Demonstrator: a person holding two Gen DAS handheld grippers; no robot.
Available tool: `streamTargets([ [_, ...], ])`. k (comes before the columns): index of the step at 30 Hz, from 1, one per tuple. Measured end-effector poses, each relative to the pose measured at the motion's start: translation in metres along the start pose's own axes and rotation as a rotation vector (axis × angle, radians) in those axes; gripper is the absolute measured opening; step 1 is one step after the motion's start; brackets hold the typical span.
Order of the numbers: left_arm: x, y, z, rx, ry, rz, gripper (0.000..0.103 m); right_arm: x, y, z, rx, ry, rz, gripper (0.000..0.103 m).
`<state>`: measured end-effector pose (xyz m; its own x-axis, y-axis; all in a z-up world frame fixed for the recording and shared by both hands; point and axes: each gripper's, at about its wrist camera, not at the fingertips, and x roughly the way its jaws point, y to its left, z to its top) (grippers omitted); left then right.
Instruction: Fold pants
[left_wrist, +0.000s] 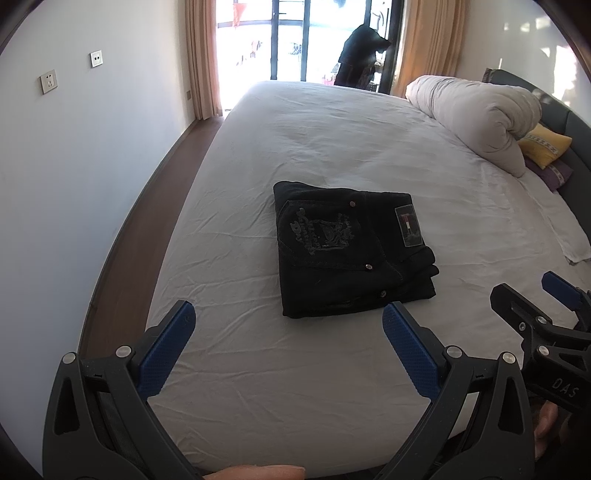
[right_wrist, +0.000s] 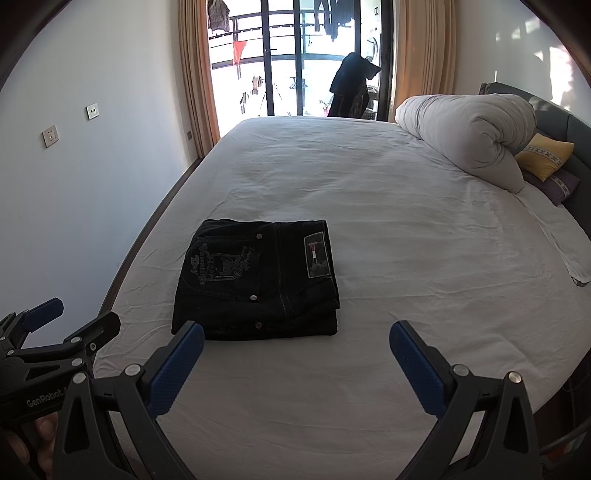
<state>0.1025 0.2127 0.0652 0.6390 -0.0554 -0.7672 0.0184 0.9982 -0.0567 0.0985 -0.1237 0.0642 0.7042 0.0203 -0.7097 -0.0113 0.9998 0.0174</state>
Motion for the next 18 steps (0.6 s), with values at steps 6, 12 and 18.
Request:
streamTargets([
  [6, 0.0031, 0.0031, -0.0012, -0.006, 0.013, 0.009, 0.103, 0.0004, -0.0031, -0.0022, 0.002, 0.007, -0.016, 0.103],
  [12, 0.0049, 0.0050, -0.0005, -0.006, 0.019, 0.005, 0.103, -0.0006, -0.0048, -0.0031, 0.001, 0.011, -0.009, 0.103],
  [18, 0.0080, 0.0070, -0.0001, -0.009, 0.022, 0.008, 0.103, -0.0002, -0.0061, -0.0052, 0.000, 0.020, -0.007, 0.103],
])
